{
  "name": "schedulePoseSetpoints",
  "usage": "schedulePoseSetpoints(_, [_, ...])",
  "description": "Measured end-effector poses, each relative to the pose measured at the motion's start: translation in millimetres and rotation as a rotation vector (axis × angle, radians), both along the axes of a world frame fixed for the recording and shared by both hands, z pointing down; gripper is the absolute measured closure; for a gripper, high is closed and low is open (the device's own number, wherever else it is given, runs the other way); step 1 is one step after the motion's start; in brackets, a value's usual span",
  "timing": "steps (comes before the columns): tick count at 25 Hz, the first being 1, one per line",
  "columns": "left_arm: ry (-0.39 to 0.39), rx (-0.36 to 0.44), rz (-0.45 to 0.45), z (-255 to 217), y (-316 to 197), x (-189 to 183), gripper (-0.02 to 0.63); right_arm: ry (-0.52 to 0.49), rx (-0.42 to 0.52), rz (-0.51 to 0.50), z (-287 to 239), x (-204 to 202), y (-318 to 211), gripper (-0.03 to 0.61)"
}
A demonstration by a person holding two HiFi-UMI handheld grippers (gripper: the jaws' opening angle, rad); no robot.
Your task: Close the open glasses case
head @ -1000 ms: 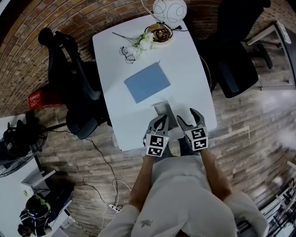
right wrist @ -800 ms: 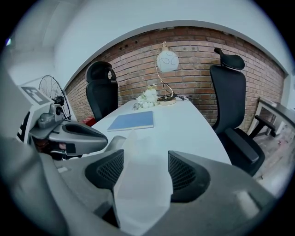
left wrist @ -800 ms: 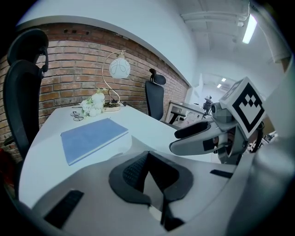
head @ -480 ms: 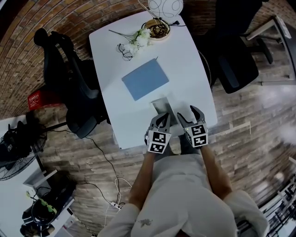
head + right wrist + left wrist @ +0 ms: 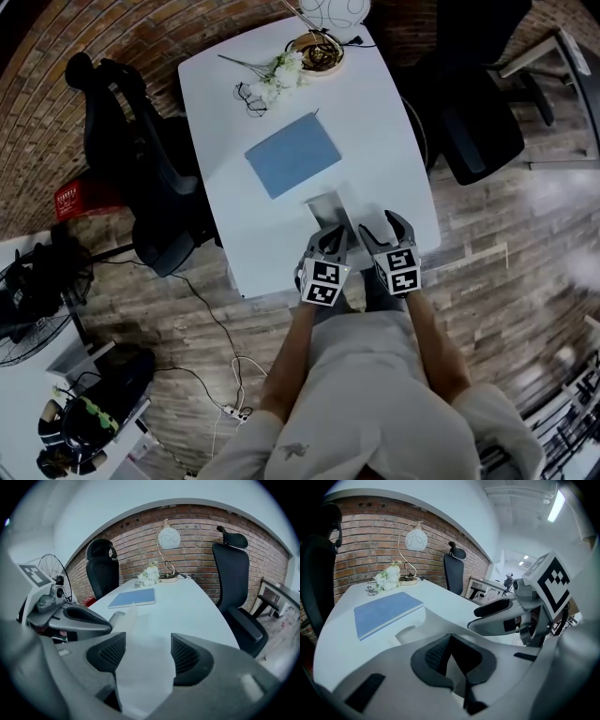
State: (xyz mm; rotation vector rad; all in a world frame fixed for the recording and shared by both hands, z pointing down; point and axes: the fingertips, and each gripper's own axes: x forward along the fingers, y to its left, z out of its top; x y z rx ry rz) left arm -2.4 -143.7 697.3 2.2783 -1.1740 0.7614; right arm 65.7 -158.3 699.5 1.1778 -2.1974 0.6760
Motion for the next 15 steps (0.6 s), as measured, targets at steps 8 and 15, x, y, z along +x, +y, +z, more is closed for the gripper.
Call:
schedulePoseSetpoints(8, [0.002,0.002,0.015,1.5,-0.1,4.5,0.611,0.011,0.005,-0.005,0.1,0.1,2.8,0.276])
schedulePoseSetpoints(15, [0.009,-0.010,0.022,2.7,3.5,4.4,0.611,0.008,0.008,-0.021,-0.9,-7.4,6.3,0.276])
